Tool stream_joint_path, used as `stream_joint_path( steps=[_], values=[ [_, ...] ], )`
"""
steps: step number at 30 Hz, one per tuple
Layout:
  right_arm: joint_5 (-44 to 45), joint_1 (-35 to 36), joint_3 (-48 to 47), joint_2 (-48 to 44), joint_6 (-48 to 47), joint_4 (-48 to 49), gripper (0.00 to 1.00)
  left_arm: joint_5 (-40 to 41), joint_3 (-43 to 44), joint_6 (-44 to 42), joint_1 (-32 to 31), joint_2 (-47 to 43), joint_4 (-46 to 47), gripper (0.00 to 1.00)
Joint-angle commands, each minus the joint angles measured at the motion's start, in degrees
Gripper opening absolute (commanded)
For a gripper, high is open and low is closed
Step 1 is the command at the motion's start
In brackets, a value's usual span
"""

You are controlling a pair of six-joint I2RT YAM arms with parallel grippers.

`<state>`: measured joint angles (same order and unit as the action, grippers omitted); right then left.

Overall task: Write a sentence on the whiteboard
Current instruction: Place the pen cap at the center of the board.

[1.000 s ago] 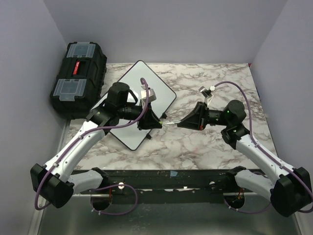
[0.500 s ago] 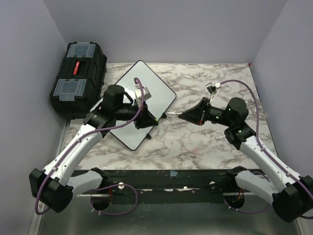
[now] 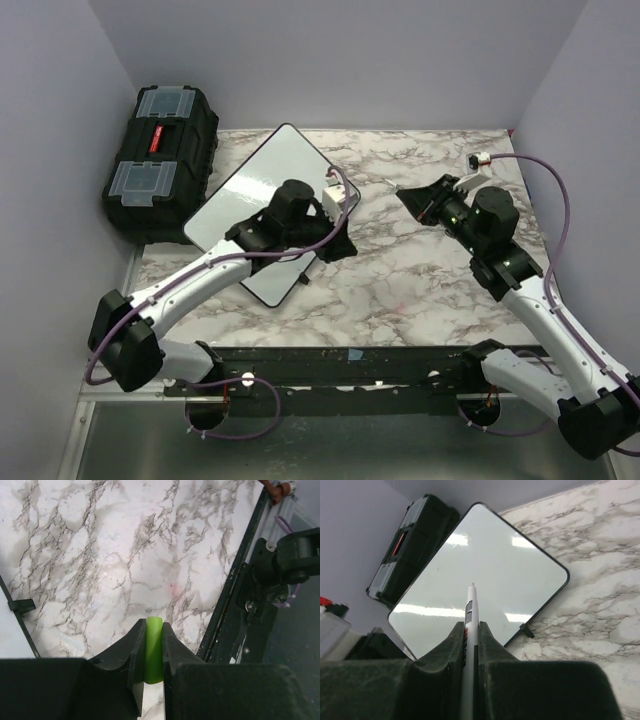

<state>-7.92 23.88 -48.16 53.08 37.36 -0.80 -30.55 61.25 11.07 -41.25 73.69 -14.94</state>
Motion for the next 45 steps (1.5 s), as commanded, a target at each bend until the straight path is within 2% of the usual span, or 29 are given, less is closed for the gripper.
stream_joint_path(
  steps=[1, 8, 12, 16, 19, 24, 31, 35, 45],
  values=[
    [13.0, -0.1, -5.7, 1.1, -1.7, -5.5, 0.01, 12.6, 3.8, 3.7, -4.8, 6.7, 5.3, 0.0],
    [21.9, -0.1, -10.5, 3.5, -2.2, -10.0, 0.01, 21.9, 10.1, 0.0, -10.5, 20.9, 7.2, 0.0],
    [21.9, -0.1, -11.2, 4.2, -2.0, -10.9, 0.01, 22.3, 14.1, -0.1, -11.7, 28.0, 8.3, 0.0],
    [21.5, -0.1, -10.6, 4.1, -1.2, -11.3, 0.01, 28.7, 19.2, -0.9, -13.8, 34.2, 6.7, 0.0],
    [21.6, -0.1, -10.1, 4.0, -0.8, -11.6, 0.01, 30.1, 21.3, -1.0, -15.0, 37.5, 6.6, 0.0],
    [22.7, -0.1, -9.9, 3.7, -1.0, -12.0, 0.01, 32.1, 23.0, -0.9, -16.7, 41.3, 7.4, 0.13],
    [22.7, -0.1, -9.9, 4.6, -1.1, -11.9, 0.01, 34.4, 24.6, -0.9, -17.5, 45.2, 6.7, 0.22],
    [22.5, -0.1, -9.4, 4.7, -1.0, -11.6, 0.01, 36.2, 25.6, -0.6, -17.5, 46.8, 5.1, 0.3],
    [23.0, -0.1, -9.0, 4.2, -1.2, -11.6, 0.01, 36.5, 23.3, -0.2, -17.8, 44.1, 5.6, 0.45]
  ],
)
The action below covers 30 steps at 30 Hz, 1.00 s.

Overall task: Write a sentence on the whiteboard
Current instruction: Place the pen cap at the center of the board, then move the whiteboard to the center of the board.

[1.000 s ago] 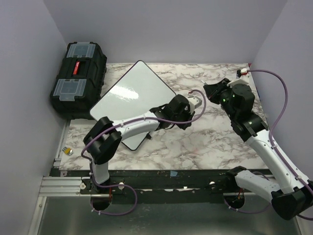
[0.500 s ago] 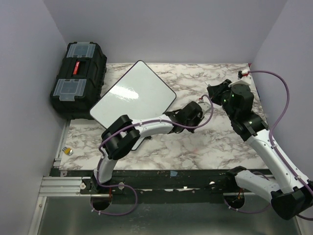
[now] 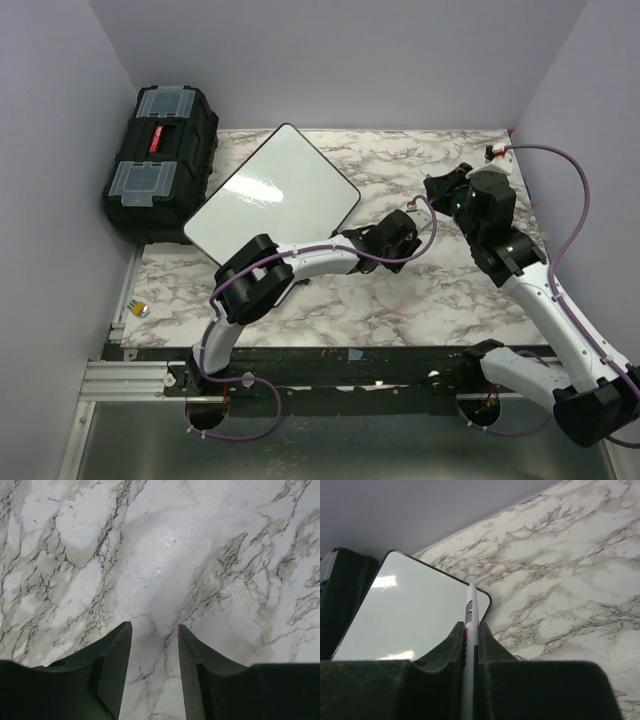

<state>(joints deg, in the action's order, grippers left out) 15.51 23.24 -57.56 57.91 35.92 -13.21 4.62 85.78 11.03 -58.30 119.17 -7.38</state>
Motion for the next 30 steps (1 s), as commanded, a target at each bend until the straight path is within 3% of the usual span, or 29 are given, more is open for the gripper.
stream_joint_path(
  steps=[1, 15, 21, 30],
  values=[
    [-0.4, 0.6, 0.3, -0.5, 0.1, 0.9, 0.01, 1.2, -1.6, -0.1, -0.8, -2.5, -2.1, 0.46],
    [1.2, 0.6, -3.4, 1.7, -1.6, 0.6, 0.01, -2.0, -17.2, -0.5, 2.5, -26.5, -2.8, 0.71],
    [2.1, 0.6, -6.1, 3.7, -1.6, 1.2, 0.01, -9.1, -22.6, -7.6, 7.0, -37.3, -4.6, 0.78],
    [0.3, 0.5, -13.8, 9.8, -1.6, 2.6, 0.01, -13.7, -23.4, -14.4, 9.0, -41.8, -12.3, 0.84]
  ],
)
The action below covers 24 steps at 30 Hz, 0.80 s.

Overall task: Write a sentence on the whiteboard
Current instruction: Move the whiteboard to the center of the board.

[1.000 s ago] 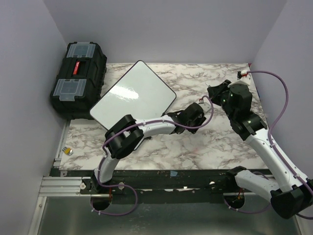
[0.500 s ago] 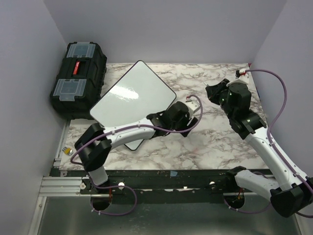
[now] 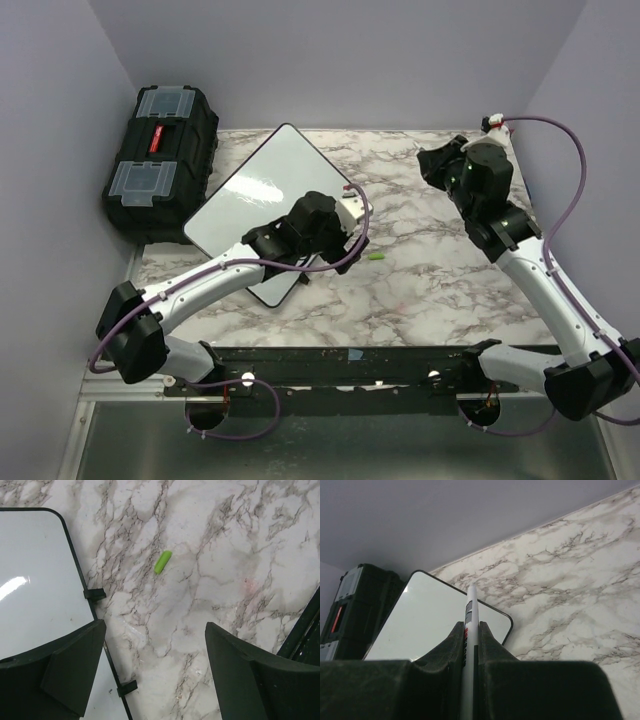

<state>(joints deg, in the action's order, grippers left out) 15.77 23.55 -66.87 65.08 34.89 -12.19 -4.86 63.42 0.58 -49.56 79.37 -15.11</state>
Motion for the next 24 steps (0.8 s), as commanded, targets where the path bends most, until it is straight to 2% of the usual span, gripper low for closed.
stream_joint_path(
  steps=[1, 5, 8, 9, 17, 21, 24],
  values=[
    [-0.3, 0.2, -5.4, 3.0, -0.6, 1.6, 0.01, -4.1, -1.2, -3.5, 0.4, -2.6, -4.2, 0.86],
    [-1.9, 0.3, -7.0, 4.3, -1.4, 2.1, 0.01, -5.0, -1.8, 1.3, 4.6, -6.3, -1.8, 0.98],
    [-3.3, 0.3, -6.3, 4.6, -1.5, 2.1, 0.01, -15.3, -1.6, 4.9, 12.9, -9.1, 0.7, 0.99],
    [-3.7, 0.3, -5.7, 4.5, -1.4, 2.2, 0.01, -16.0, -0.4, 5.4, 15.0, -9.2, -0.2, 0.98],
    [-4.7, 0.3, -2.8, 2.4, -2.3, 1.9, 0.01, -9.2, 14.9, 5.6, 29.1, -2.5, -13.4, 0.95],
    [-4.7, 0.3, -2.2, 1.6, -2.9, 0.8, 0.01, -6.6, 18.5, 7.9, 35.7, 1.1, -15.9, 0.94],
    [-4.9, 0.3, -1.6, 0.8, -3.1, 0.4, 0.01, -7.9, 18.9, 11.2, 41.6, 2.7, -15.9, 0.94]
  ],
)
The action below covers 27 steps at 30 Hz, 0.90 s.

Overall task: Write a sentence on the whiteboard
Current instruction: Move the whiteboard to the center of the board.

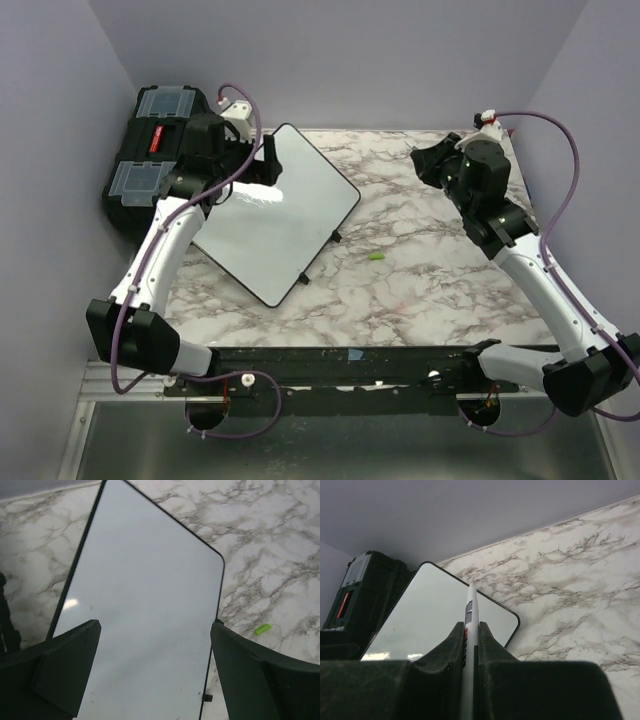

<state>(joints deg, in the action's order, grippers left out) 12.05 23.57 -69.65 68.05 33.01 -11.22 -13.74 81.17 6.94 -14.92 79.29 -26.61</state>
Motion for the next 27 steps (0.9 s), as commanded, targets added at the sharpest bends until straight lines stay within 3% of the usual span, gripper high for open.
stream_joint_path(
  steps=[1, 5, 18, 21, 23, 27],
  values=[
    [-1.5, 0.2, 1.5, -2.3, -1.1, -0.6, 0.01, 0.6, 1.0, 5.7, 8.5, 3.4, -4.1, 0.94],
    [-2.7, 0.2, 2.6, -2.9, -0.5, -0.6, 0.01, -0.7, 2.0, 6.4, 13.1, 6.0, -4.9, 0.94],
    [-4.2, 0.2, 4.1, -3.8, -0.8, -0.6, 0.01, -4.3, 5.1, 6.4, 19.2, 13.7, -7.9, 0.91],
    [-4.0, 0.2, 4.4, -4.3, -0.9, -0.4, 0.01, -7.2, 4.4, 7.5, 19.2, 14.9, -7.2, 0.85],
    [-3.7, 0.2, 4.8, -4.6, -1.0, 0.0, 0.01, -10.0, 3.7, 8.3, 19.1, 15.5, -6.6, 0.75],
    [-3.5, 0.2, 5.2, -5.2, -1.3, 0.4, 0.01, -12.9, 0.9, 9.9, 18.3, 15.0, -3.8, 0.73]
  ],
)
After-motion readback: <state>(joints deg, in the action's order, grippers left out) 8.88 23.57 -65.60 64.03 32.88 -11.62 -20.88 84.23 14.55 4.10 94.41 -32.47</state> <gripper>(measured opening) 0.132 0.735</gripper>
